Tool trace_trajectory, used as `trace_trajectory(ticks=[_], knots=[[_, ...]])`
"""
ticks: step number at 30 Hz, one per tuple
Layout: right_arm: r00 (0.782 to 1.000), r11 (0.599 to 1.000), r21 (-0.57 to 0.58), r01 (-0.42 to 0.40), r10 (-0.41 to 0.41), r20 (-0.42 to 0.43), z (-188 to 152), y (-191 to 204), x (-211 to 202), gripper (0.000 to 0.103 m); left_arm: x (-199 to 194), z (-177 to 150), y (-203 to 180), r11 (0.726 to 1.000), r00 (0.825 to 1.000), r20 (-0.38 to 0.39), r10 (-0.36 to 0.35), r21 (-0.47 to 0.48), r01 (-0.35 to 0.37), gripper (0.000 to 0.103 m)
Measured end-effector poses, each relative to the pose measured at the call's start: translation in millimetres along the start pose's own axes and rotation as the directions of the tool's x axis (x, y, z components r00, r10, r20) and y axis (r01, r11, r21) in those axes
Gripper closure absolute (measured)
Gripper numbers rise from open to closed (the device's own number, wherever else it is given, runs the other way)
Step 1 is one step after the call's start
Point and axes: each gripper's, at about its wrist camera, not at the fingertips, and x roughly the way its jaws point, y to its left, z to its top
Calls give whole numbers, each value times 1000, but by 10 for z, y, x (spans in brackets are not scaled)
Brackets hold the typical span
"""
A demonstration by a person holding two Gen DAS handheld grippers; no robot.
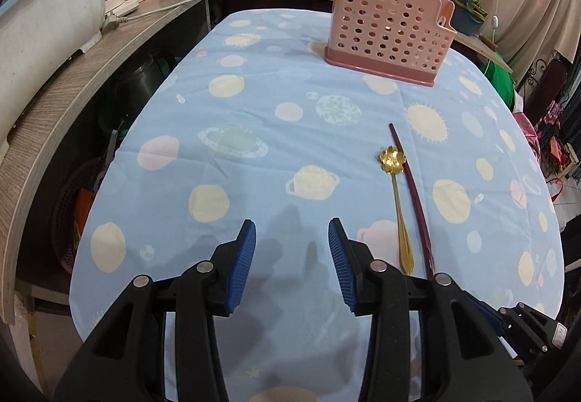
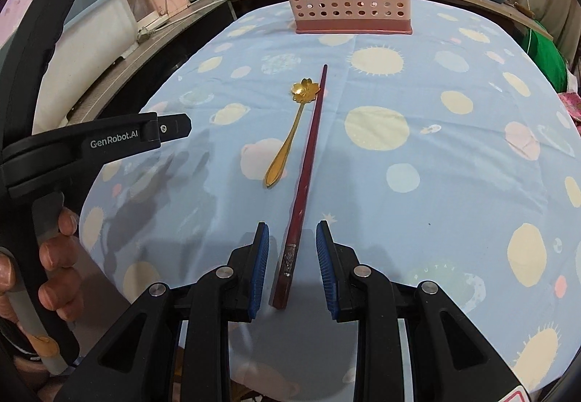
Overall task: Organize utensils
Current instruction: 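Move both open tools back toward the gold spoon and last dark red chopstick, then grasp the last dark red chopstick with the right tool while the left tool approaches the gold spoon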
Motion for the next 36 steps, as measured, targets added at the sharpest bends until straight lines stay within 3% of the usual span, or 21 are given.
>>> trace_trajectory(ticks=[7, 12, 15, 21, 30, 36], knots=[[1000, 1000, -13, 14, -14, -14, -88, 14, 38, 80, 6, -90, -5, 1000, 1000, -20, -3, 7, 3, 63], [999, 999, -16, 44, -44, -6, -91, -14, 45, 94, 34, -132, -9, 1000, 999, -37, -7, 8, 8, 63], [999, 999, 8, 39, -39, 1, -87, -74, 43, 96, 46, -143, -17, 1000, 999, -43, -11, 10, 11, 62], [998, 996, 61, 59, -61, 21, -36, -230, 13, 96, 26, -155, -96, 999, 999, -28, -23, 31, 24, 40], [995, 987, 144, 74, -82, 50, 86, -542, -54, 96, 143, -191, -408, 991, 991, -79, -108, 68, 113, 39], [996, 986, 155, 65, -73, 47, 92, -601, -29, 96, 243, -192, -631, 987, 990, -88, -113, 107, 122, 39]])
